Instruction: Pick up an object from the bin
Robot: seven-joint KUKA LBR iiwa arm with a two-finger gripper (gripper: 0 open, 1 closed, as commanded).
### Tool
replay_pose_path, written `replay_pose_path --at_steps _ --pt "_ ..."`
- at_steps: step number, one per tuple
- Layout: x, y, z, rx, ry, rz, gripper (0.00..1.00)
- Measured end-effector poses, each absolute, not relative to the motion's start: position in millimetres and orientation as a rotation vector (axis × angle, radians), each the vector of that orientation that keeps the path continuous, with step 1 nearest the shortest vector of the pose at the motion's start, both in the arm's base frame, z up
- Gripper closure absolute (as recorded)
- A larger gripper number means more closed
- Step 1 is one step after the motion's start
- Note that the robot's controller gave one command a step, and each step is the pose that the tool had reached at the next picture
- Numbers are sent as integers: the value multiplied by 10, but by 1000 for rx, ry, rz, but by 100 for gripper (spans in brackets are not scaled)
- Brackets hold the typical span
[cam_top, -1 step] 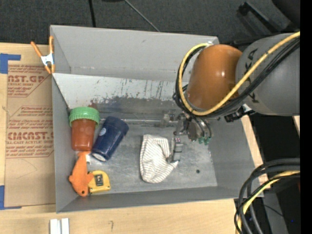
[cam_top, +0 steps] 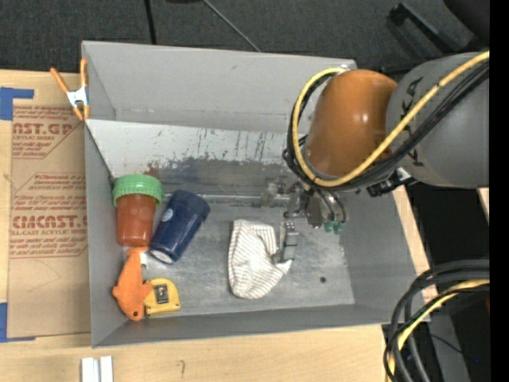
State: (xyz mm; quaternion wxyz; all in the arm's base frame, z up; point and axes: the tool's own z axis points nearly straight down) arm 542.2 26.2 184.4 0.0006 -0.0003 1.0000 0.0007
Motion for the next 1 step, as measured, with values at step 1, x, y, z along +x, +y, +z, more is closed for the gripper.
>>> replay_pose_path --at_steps 1 --pt "5440 181 1462 265 3120 4 0"
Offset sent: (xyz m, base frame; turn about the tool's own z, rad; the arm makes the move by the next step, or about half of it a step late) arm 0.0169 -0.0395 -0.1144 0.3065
